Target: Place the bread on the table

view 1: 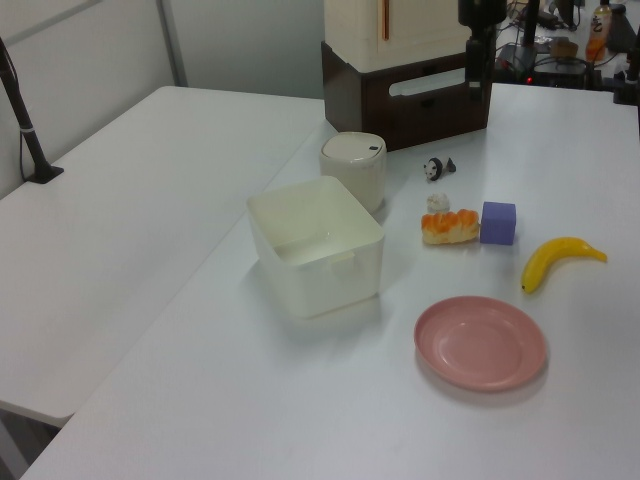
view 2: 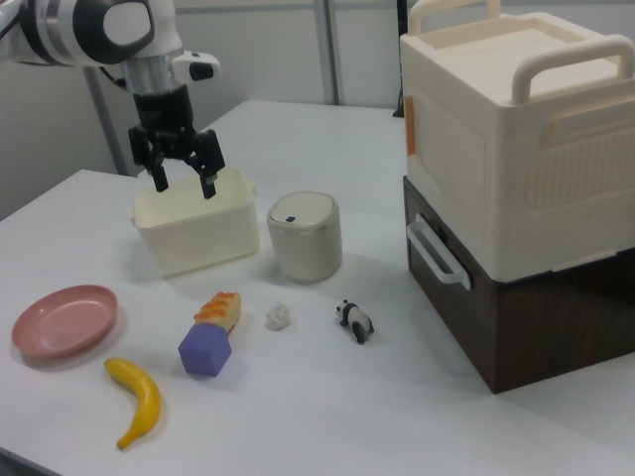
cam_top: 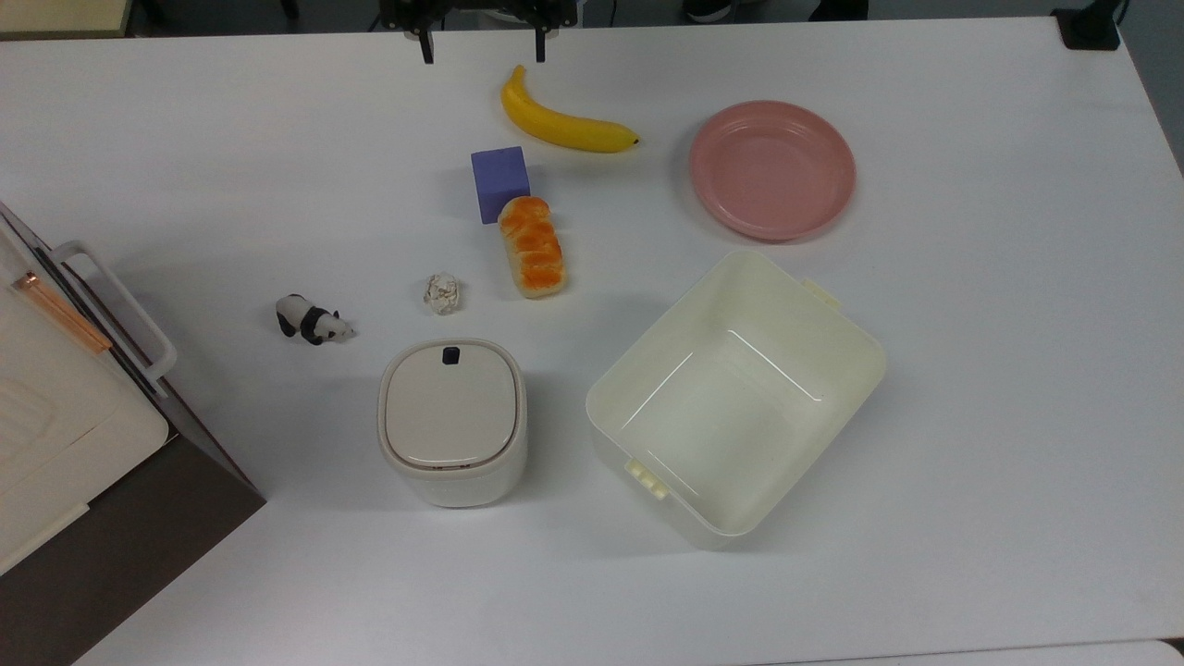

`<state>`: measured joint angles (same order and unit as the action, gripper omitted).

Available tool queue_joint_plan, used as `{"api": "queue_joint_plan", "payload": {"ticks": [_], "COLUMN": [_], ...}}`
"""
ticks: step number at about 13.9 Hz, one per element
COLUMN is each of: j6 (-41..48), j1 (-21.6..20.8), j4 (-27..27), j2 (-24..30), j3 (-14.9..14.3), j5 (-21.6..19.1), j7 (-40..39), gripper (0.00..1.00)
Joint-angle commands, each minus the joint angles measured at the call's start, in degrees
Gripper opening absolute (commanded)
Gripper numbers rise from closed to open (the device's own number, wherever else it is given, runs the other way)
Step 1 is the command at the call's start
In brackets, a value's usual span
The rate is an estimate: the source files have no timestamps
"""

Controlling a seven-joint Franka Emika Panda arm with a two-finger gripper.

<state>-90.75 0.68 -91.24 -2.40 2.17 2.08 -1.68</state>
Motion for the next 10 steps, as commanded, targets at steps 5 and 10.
{"api": "queue_joint_plan", "payload": {"ticks": [5,10], "j6": [0.5,0.2], "j1": [-0.1,-0.1], "j4": [4.0,4.0], "j2": [-1.2,-1.0], "j3": [-0.5,-0.4], "j5": [0.6,3.4], "j7": [1.2,1.3], "gripper": [1.00,1.00]}}
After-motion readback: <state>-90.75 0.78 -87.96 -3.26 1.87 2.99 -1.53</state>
